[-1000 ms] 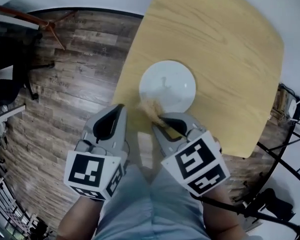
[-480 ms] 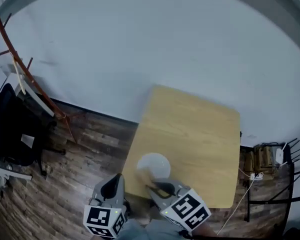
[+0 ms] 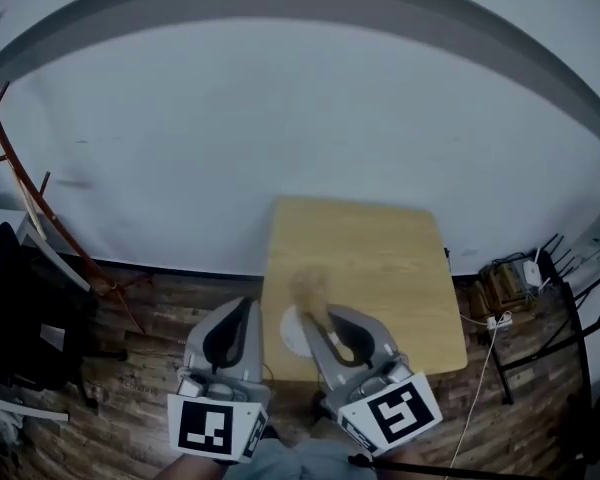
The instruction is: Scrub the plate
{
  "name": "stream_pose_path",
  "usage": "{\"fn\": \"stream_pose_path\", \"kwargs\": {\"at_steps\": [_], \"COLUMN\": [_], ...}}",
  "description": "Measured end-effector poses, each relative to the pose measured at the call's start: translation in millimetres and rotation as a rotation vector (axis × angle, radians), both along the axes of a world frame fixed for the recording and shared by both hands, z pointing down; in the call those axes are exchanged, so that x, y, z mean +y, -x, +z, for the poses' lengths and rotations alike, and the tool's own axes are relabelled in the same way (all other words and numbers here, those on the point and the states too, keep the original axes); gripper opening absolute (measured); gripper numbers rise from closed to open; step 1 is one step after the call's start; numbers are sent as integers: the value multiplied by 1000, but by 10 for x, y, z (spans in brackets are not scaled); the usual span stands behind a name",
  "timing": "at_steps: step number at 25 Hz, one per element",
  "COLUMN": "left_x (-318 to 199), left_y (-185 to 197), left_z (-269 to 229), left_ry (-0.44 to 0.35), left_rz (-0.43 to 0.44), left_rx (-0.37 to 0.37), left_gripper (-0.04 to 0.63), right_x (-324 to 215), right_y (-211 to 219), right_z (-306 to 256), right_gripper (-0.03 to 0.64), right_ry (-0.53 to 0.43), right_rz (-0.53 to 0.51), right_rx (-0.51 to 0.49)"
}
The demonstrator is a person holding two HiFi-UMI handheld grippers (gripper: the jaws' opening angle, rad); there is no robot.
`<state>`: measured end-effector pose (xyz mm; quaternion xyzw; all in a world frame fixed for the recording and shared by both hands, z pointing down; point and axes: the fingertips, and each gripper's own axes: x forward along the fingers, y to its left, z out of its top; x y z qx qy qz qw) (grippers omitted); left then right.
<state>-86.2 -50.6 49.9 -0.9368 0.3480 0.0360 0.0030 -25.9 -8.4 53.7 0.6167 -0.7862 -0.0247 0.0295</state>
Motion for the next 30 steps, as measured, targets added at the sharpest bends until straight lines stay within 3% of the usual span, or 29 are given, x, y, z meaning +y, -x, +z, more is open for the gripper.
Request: {"fn": "stream_pose_path", "kwargs": {"at_steps": [2,5,11,15,30], "left_x": [143,352,495,536,570], "left_y": [34,107,171,199,18], "left_z": [-28,102,200,221,266], "left_ry": [-31,-16,-17,-27,-22], "left_rz": [24,55,96,103,124], "left_rx": [18,21,-25,-32,-55], "left_gripper": [20,20,20,20,20], "right_x": [102,244,463,520,485], "right_y": [35,131,261,209,143], "right_z": [-2,120,172,186,174], "right_gripper": [43,43,41,40,40], "right_ry": [-22,15,2,7,3], "right_rz": [70,149,196,231,214], "right_rx": [41,79,23,52,72]}}
